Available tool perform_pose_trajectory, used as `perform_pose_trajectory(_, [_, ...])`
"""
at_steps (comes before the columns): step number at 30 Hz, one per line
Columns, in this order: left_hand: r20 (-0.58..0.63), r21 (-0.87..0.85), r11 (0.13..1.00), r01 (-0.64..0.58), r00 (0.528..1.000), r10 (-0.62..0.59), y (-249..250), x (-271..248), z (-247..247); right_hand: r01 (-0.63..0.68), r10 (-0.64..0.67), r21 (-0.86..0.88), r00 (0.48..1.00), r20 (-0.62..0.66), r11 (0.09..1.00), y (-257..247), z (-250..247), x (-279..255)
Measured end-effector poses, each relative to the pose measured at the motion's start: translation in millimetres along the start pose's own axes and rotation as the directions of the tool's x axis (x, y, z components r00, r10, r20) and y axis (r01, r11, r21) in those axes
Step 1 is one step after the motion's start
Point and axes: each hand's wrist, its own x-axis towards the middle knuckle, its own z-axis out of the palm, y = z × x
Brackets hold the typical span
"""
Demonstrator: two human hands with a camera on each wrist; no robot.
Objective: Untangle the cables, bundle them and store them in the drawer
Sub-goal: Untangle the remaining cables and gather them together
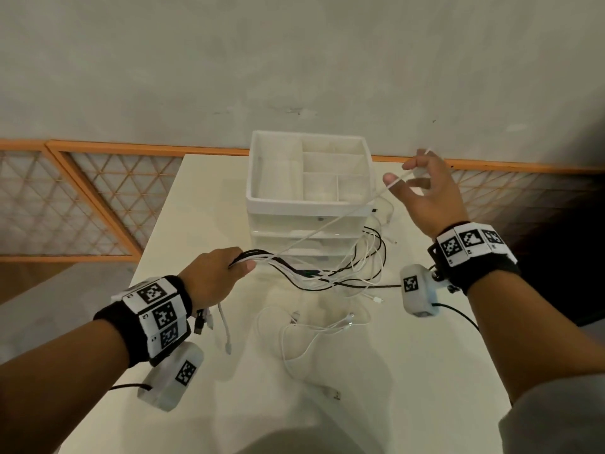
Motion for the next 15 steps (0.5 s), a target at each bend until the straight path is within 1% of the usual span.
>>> perform_pose_trajectory(2, [-0.008, -0.086, 0.996, 0.001, 1.000, -0.001, -2, -1, 0, 0.034, -0.033, 0.046, 0.999, -0.012, 0.998, 0, 2, 0])
perform_pose_trajectory(3, [-0.009, -0.145, 0.989, 0.002, 1.000, -0.004, -3, -1, 0, 0.041, -0.041, 0.029, 0.999, -0.002, 0.999, 4, 4, -1])
perform_pose_trajectory(4, [-0.012, -0.206, 0.979, 0.003, 1.000, -0.005, -2, -2, 0, 0.028, -0.027, -0.023, 0.999, 0.028, 0.999, 12, 6, -5])
perform_pose_trajectory(5, [-0.017, -0.264, 0.964, 0.002, 1.000, -0.007, -2, -4, -1, -0.005, 0.013, -0.110, 0.997, 0.074, 0.994, 23, 9, -10])
perform_pose_trajectory(6, [-0.021, -0.316, 0.949, 0.000, 1.000, -0.007, 0, -5, -2, -0.051, 0.084, -0.243, 0.988, 0.127, 0.969, 38, 11, -15])
perform_pose_trajectory(7, [-0.024, -0.354, 0.935, -0.002, 1.000, -0.007, 1, -6, -2, -0.098, 0.187, -0.402, 0.964, 0.187, 0.910, 54, 14, -23])
perform_pose_trajectory(8, [-0.026, -0.378, 0.926, -0.005, 1.000, -0.005, 4, -7, -3, -0.135, 0.310, -0.549, 0.920, 0.240, 0.825, 66, 17, -32])
perform_pose_trajectory(9, [-0.025, -0.393, 0.920, -0.008, 1.000, -0.002, 6, -7, -3, -0.162, 0.425, -0.647, 0.863, 0.274, 0.745, 77, 19, -42])
perform_pose_trajectory(10, [-0.022, -0.410, 0.912, -0.010, 1.000, 0.002, 9, -8, -4, -0.173, 0.495, -0.690, 0.816, 0.300, 0.703, 82, 23, -52])
perform_pose_trajectory(11, [-0.013, -0.431, 0.902, -0.011, 1.000, 0.006, 12, -8, -4, -0.164, 0.498, -0.682, 0.802, 0.329, 0.713, 82, 27, -60])
perform_pose_trajectory(12, [-0.002, -0.453, 0.892, -0.013, 1.000, 0.014, 16, -8, -5, -0.124, 0.436, -0.630, 0.820, 0.370, 0.767, 76, 31, -67])
perform_pose_trajectory(13, [0.007, -0.469, 0.883, -0.019, 1.000, 0.025, 20, -8, -4, -0.055, 0.324, -0.537, 0.848, 0.420, 0.842, 65, 37, -74])
perform_pose_trajectory(14, [0.013, -0.480, 0.877, -0.031, 0.999, 0.042, 25, -7, -4, 0.034, 0.184, -0.420, 0.865, 0.466, 0.907, 49, 44, -82])
perform_pose_trajectory(15, [0.017, -0.489, 0.871, -0.044, 0.998, 0.060, 31, -7, -4, 0.124, 0.044, -0.304, 0.870, 0.491, 0.945, 32, 52, -90])
